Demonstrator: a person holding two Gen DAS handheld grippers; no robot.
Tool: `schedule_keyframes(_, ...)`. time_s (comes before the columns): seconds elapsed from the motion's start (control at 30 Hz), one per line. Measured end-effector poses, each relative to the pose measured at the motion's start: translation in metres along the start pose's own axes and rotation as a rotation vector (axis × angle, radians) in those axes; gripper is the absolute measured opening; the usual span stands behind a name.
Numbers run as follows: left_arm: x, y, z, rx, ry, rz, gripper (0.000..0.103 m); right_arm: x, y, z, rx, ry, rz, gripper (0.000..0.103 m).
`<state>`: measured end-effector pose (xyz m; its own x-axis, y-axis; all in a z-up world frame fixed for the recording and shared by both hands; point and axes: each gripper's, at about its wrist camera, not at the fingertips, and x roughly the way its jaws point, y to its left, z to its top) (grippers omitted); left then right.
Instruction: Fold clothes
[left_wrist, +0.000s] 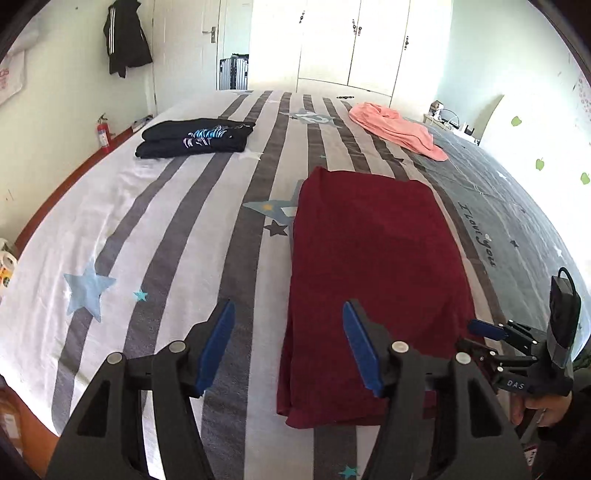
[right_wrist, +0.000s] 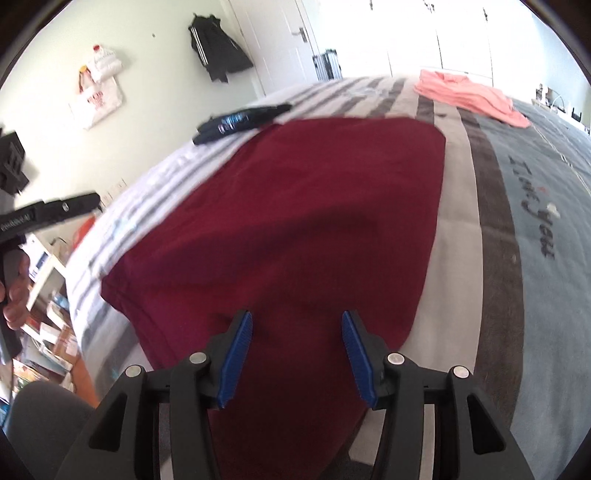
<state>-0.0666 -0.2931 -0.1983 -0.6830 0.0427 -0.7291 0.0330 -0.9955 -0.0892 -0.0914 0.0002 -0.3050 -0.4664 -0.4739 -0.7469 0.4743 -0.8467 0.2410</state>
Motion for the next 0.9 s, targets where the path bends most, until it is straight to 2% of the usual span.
schedule_keyframes(0.2,0.071,-0.019,0.027,-0.018,0.032,-0.033,0.058,-0.009,0.0,-0.01,-0.033,0.017,-0.019,0.046)
schedule_keyframes(0.27,0.09,-0.031,0.044,0.016,0.022,-0.054,0.058,-0.014,-0.001,-0.009,-0.038,0.022,-0.021,0.046)
schedule_keyframes(0.33,0.115,-0.041,0.066,0.049,0.016,-0.073,0.058,-0.013,-0.012,0.01,-0.012,-0.017,-0.034,0.046)
schedule_keyframes(0.5,0.186,-0.054,0.106,0.078,0.086,-0.089,0.056,-0.009,-0.042,0.059,0.057,-0.119,-0.066,0.047)
schedule_keyframes(0.6,0.218,-0.059,0.117,0.124,0.113,-0.064,0.048,0.019,-0.069,0.097,0.103,-0.127,-0.093,0.047)
schedule_keyframes(0.67,0.239,-0.058,0.121,0.155,0.114,0.008,0.046,0.038,-0.08,0.109,0.113,-0.107,-0.109,0.048)
schedule_keyframes(0.7,0.249,-0.055,0.123,0.155,0.11,0.055,0.04,0.048,-0.085,0.114,0.117,-0.097,-0.117,0.048)
schedule_keyframes(0.73,0.258,-0.048,0.127,0.129,0.112,0.091,0.039,0.058,-0.09,0.119,0.121,-0.086,-0.125,0.048)
schedule_keyframes(0.8,0.271,-0.033,0.13,0.07,0.126,0.083,0.039,0.078,-0.099,0.13,0.13,-0.066,-0.141,0.049)
schedule_keyframes(0.9,0.274,-0.039,0.131,0.135,0.105,0.082,0.039,0.09,-0.112,0.127,0.137,-0.072,-0.141,0.049)
